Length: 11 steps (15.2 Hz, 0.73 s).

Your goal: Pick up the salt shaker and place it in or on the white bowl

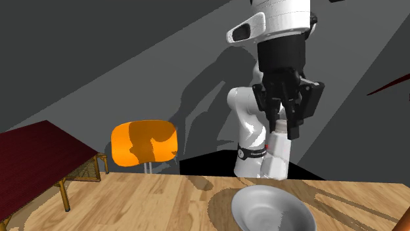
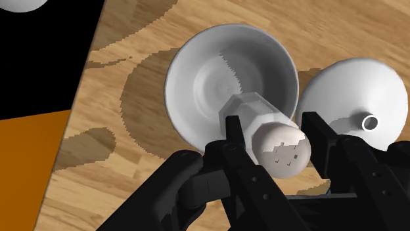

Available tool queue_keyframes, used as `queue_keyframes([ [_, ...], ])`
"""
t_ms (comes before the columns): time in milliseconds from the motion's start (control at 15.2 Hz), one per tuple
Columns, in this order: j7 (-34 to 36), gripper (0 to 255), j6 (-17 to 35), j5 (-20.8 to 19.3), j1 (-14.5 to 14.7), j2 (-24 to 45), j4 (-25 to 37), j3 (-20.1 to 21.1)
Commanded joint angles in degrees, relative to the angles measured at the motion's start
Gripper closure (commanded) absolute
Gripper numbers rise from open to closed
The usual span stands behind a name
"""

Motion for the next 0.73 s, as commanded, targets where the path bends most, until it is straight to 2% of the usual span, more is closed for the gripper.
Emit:
queue_keyframes([
  [0,-0.2,255,1.5,0.4,0.1,0.0,-1.5,0.3],
  [660,-1.4,255,9.5,1.9,0.5,1.8,-7.7,2.5],
])
